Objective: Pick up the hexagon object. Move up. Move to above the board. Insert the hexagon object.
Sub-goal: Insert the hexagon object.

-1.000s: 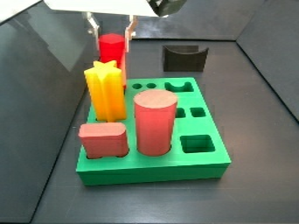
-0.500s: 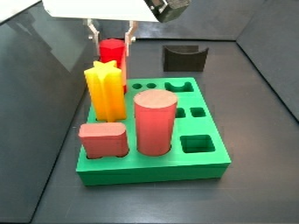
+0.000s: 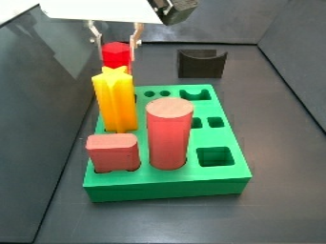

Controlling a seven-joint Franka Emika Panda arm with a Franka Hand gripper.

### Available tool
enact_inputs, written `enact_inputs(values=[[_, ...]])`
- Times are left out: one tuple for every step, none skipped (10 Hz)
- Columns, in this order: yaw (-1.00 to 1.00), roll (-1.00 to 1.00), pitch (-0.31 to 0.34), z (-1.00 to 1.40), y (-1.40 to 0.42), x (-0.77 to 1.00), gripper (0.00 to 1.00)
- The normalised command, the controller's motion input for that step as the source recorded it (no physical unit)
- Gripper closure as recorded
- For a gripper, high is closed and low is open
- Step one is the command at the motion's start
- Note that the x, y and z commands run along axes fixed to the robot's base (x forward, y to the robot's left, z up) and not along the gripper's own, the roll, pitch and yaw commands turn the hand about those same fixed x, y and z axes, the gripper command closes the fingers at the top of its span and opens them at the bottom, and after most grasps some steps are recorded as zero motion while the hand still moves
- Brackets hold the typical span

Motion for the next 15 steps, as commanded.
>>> enact_inputs(values=[[0.0,-0.08,-0.114,0.0,-0.09,0.0,1.0],[0.0,-0.11,-0.137,-0.01,-0.07,0.0,1.0],[0.0,-0.11,-0.121,-0.03,-0.02,0.03,1.0],[0.03,-0.08,-0.097,-0.04,0.0,0.04,1.0],[0.05,-0.07,-0.094,-0.09,0.0,0.04,1.0],[0.07,-0.04,-0.076,-0.09,-0.03,0.03,1.0],[0.07,-0.04,-0.09,-0.12,-0.01,0.0,1.0],[0.06,-0.03,-0.074,-0.11,0.0,0.0,1.0],[0.04,-0.05,-0.116,-0.15,-0.08,0.03,1.0],[0.07,-0.08,-0.133,-0.19,-0.14,0.04,1.0],[0.08,-0.06,-0.121,-0.17,-0.1,0.01,1.0],[0.04,-0.03,-0.086,-0.15,-0.03,0.01,1.0],[0.05,0.0,-0.029,-0.07,0.0,0.0,1.0],[0.02,-0.01,-0.029,-0.02,0.0,0.0,1.0],[0.01,-0.08,-0.063,0.0,-0.03,0.0,1.0]])
